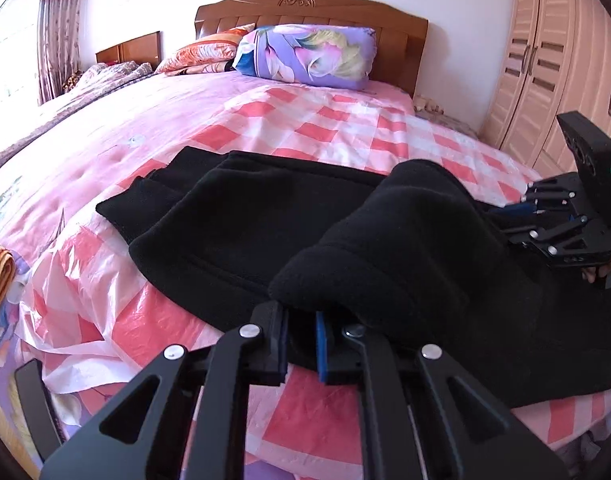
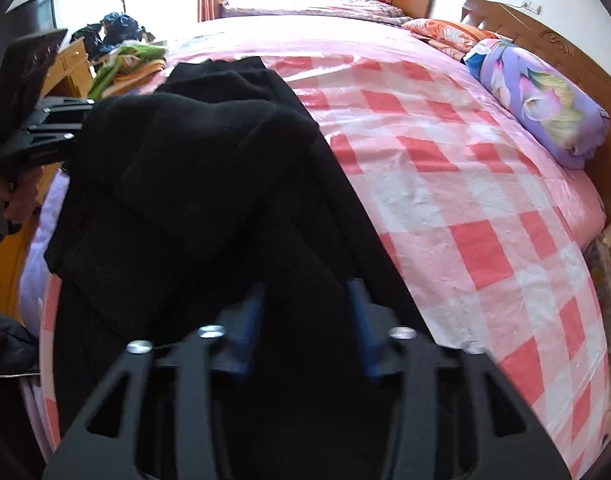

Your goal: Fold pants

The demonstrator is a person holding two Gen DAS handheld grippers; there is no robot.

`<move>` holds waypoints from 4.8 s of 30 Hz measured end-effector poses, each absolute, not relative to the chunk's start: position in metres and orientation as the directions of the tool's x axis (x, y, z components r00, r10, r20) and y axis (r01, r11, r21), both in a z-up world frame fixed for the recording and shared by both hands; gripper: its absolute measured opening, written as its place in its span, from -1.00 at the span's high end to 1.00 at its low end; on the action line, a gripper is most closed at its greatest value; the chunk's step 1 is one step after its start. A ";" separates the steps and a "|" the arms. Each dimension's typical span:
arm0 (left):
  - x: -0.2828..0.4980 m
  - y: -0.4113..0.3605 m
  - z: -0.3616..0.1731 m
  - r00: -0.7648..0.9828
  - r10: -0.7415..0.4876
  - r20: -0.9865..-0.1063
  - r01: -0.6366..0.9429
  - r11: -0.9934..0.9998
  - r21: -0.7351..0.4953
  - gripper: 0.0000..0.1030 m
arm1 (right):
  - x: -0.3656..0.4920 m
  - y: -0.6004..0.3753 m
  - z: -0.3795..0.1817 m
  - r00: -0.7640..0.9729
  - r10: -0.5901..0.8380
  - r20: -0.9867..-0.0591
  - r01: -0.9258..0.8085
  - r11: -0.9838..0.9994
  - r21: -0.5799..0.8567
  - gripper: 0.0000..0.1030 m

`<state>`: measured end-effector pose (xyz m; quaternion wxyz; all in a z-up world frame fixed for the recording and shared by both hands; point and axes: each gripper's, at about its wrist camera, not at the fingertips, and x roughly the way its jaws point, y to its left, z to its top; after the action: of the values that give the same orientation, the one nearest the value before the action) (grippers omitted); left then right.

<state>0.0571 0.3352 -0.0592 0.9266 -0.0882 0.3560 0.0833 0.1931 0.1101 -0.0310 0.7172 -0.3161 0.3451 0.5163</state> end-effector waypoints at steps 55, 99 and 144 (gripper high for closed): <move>0.078 0.293 -0.036 0.863 0.199 -0.464 -0.063 0.954 0.293 0.58 | 0.167 0.190 0.088 0.132 0.771 -0.622 -0.837 0.424 0.347 0.62; 0.020 0.383 -0.078 0.767 -0.116 -0.631 -0.363 0.732 -0.576 -0.54 | 0.002 0.017 0.000 0.408 0.650 -0.641 -0.850 0.527 -0.007 -0.18; 0.052 0.377 -0.082 0.701 -0.160 -0.695 -0.403 0.715 -0.571 -0.15 | 0.030 0.154 -0.028 0.177 0.608 -0.774 -0.957 0.289 0.007 -0.35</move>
<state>0.0521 0.3774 -0.0821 0.8445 -0.3707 0.3797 0.0719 0.0297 0.1542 -0.0280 0.7244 -0.2528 0.3458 0.5401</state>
